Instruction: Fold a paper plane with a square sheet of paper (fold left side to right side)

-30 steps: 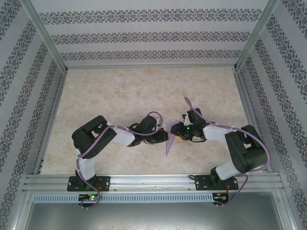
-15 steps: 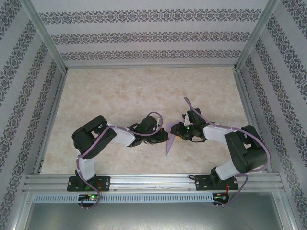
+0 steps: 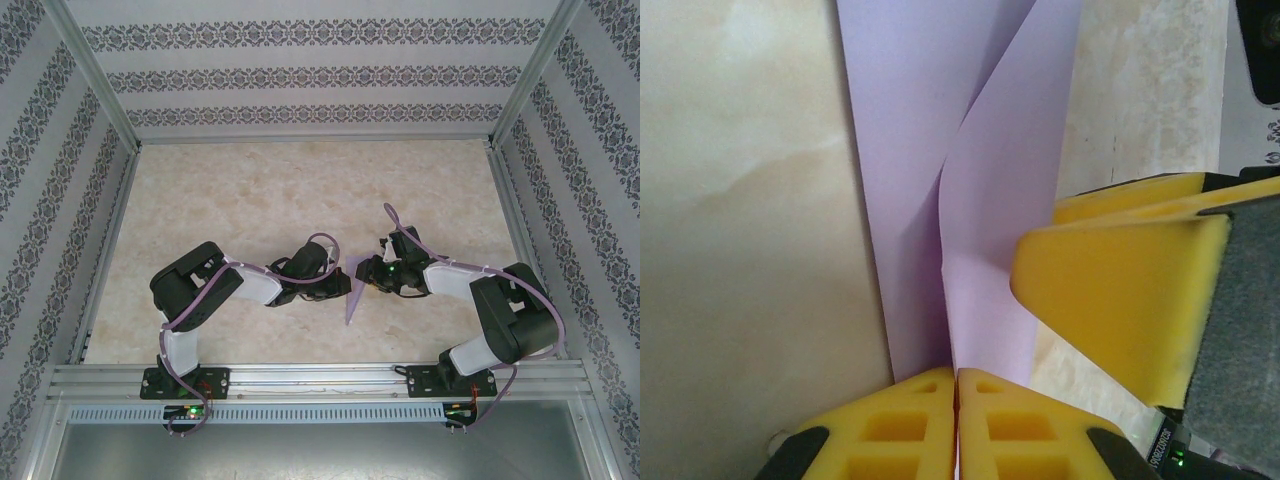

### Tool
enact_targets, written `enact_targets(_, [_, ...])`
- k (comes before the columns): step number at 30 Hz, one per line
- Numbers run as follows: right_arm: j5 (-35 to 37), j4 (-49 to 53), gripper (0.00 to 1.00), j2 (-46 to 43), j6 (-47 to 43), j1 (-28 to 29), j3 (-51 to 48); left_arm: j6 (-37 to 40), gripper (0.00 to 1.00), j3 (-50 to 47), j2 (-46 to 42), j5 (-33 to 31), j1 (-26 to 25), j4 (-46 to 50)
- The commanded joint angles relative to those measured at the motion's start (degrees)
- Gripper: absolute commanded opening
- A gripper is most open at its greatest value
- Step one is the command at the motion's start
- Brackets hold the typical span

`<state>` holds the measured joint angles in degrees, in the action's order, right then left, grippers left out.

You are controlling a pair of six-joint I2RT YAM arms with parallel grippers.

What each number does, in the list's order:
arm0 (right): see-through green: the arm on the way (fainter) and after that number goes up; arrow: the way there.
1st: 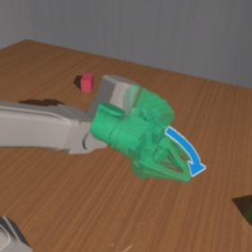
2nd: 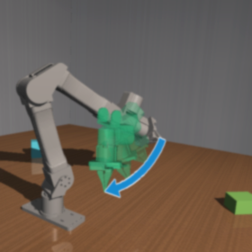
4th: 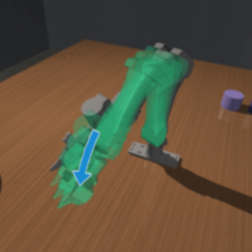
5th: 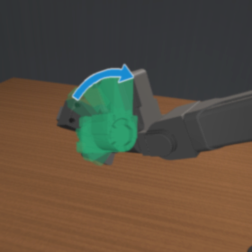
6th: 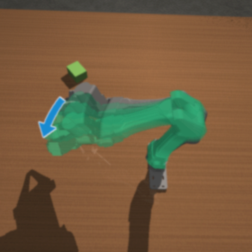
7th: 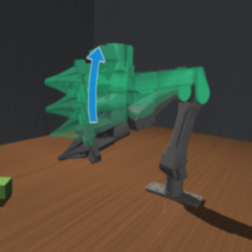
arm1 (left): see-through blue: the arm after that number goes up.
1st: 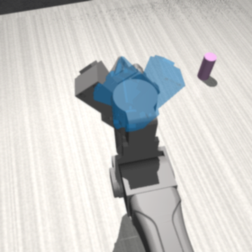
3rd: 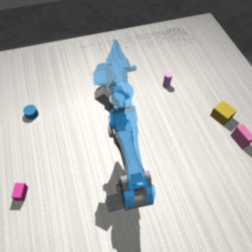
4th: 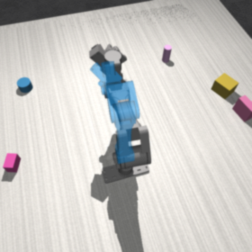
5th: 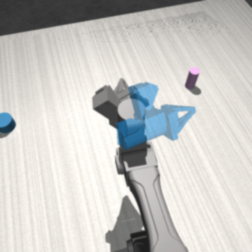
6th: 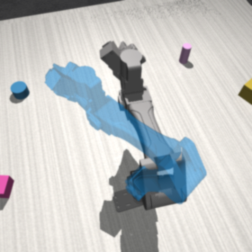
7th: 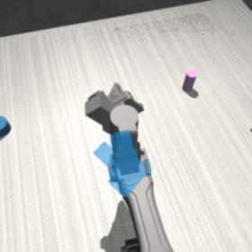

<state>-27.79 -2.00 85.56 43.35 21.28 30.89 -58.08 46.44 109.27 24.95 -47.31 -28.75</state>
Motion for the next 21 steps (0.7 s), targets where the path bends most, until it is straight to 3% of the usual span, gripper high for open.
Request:
enact_targets(1, [2.7, -0.2, 0.37, 0.1, -0.4, 0.8, -1.7, 0.3, 0.09, 0.7, 3.0, -1.6, -1.7, 3.8])
enact_targets(21, [1.8, -1.0, 0.33, -1.9, 0.0, 0.3, -2.4, -0.2, 0.09, 0.5, 3.9, -1.8, -1.8, 2.8])
